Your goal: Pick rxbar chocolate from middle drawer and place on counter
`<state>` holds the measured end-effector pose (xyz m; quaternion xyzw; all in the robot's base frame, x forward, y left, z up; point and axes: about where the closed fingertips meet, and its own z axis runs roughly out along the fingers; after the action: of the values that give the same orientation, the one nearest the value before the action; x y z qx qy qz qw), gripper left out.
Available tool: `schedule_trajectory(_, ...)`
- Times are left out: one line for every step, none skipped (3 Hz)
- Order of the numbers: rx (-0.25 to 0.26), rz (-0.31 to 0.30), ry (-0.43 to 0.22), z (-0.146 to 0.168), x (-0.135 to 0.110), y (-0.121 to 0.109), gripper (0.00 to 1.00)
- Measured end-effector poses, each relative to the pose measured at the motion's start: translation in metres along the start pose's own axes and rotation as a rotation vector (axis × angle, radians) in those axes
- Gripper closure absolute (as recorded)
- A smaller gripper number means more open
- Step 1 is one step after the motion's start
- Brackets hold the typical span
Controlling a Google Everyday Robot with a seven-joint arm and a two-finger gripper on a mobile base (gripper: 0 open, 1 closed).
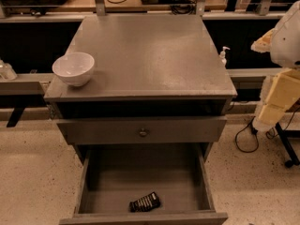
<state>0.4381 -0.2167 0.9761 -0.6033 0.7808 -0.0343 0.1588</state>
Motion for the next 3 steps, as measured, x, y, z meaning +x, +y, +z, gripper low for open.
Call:
schedule_trajectory(0.0, 0.0, 0.0, 0.0, 0.0, 0.0, 0.0)
schedule_trajectory(-0.042, -0.095, -0.079, 0.012, -0.032, -0.001, 0.0)
schedule_trajectory(-0.078, -0.294, -0.202, 0.043, -0.106, 0.018, 0.0)
